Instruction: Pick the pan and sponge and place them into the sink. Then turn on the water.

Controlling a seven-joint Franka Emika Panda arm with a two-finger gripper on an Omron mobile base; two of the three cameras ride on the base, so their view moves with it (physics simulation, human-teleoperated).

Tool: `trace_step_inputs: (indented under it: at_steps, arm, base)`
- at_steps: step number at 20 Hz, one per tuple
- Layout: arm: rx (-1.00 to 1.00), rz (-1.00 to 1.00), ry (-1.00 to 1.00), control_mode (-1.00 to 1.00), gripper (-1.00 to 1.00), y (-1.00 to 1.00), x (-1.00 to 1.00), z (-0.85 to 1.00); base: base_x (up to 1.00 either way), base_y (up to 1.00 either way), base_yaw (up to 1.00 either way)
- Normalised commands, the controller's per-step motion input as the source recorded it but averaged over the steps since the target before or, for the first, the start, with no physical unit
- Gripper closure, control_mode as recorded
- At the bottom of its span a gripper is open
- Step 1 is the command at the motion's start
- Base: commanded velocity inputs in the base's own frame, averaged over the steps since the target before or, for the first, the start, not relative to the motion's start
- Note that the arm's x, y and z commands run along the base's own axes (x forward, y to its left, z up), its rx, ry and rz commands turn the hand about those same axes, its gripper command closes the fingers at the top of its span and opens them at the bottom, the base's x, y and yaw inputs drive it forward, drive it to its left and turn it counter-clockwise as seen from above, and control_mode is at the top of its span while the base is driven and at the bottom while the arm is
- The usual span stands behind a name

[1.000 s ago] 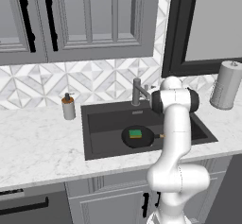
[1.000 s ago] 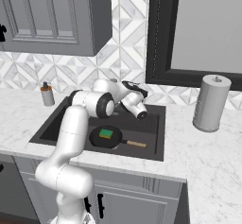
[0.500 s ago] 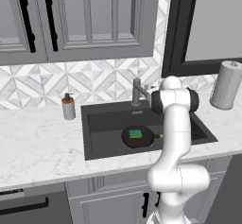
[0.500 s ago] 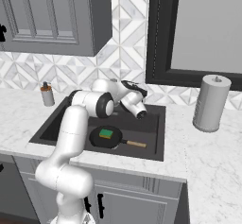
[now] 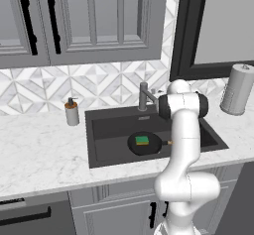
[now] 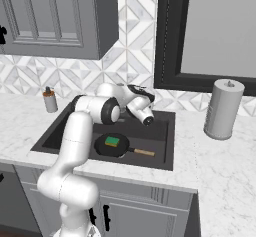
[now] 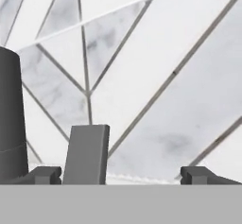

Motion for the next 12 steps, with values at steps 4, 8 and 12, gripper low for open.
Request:
trace_step_inputs:
  at_steps: [4, 8, 12]
  arm:
    - [0.00, -0.01, 0.00, -1.00, -1.00, 0.18, 0.36, 0.00]
    - [0.00, -0.02, 0.00, -1.00, 1.00, 0.02, 0.44, -0.05]
    - [0.00, -0.05, 0.00, -1.00, 1.00, 0.00, 0.40, -0.28]
  base:
    - [0.00, 0.00, 0.00]
    - [0.00, 0.00, 0.00]
    - [0.00, 0.00, 0.00]
